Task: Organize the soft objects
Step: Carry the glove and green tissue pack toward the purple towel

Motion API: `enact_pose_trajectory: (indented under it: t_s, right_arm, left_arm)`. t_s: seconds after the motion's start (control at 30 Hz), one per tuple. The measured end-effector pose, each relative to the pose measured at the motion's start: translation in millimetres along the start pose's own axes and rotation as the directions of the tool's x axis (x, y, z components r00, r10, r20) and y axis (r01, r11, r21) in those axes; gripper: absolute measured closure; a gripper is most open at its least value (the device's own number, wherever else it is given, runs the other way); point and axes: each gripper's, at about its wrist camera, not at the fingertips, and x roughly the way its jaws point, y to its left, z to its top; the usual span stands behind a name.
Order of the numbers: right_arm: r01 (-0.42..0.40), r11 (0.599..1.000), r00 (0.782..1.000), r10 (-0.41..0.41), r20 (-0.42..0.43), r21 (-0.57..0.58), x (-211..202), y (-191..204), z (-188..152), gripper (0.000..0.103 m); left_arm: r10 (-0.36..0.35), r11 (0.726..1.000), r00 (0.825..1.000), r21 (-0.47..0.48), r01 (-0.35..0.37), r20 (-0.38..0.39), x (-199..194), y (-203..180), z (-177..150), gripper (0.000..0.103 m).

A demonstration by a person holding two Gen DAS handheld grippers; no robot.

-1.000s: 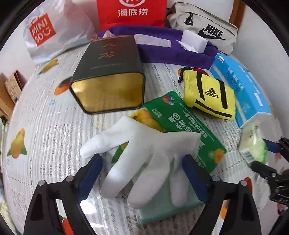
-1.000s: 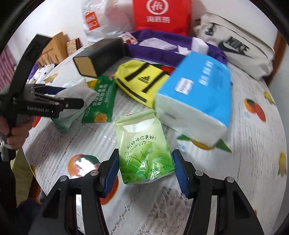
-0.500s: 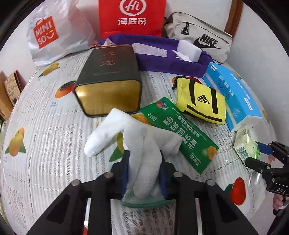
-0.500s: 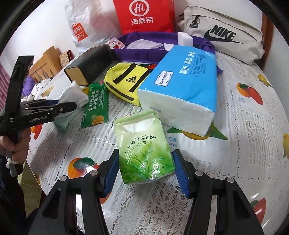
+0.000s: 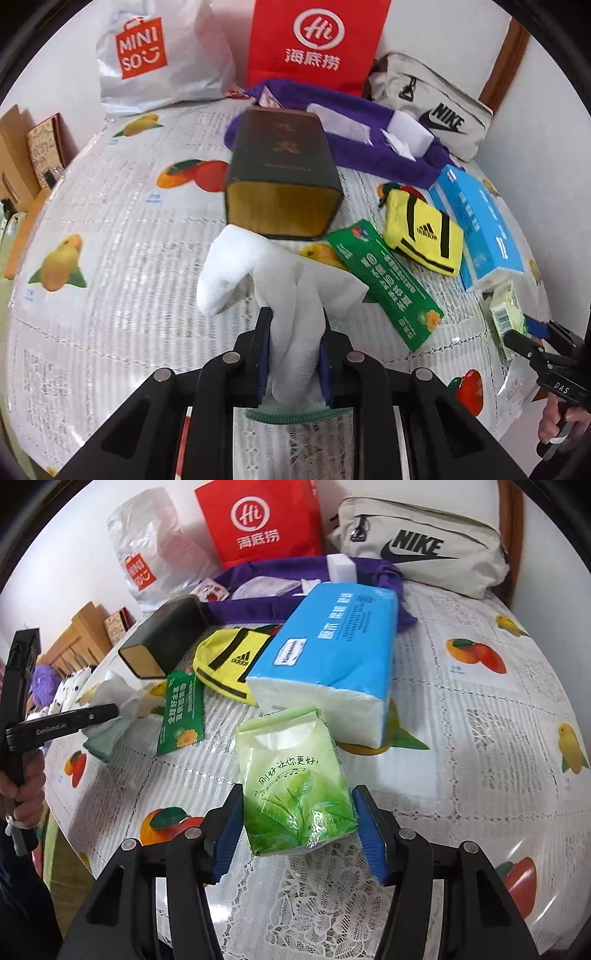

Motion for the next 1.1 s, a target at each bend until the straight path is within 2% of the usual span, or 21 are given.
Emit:
enact_pose_trajectory:
  t_s: [0.4,1.1]
  right_arm:
    - [-0.006,1.000,0.999,0.006,0.043,-0.015,-24.7,4.9,10.6,0.046]
    - [0.005,1.000,0.996,-0.007,0.089,0.022,-41.1,-3.3,46.3,0.046]
  left_arm:
    - [-0.015,0.999,0.999,-0.045,0.017,0.046,-22.3,7.4,12.1,0.082]
    - [-0.011,1.000,0.997,-0.027,0.013,0.078,-34.0,-2.1,51.5,0.082]
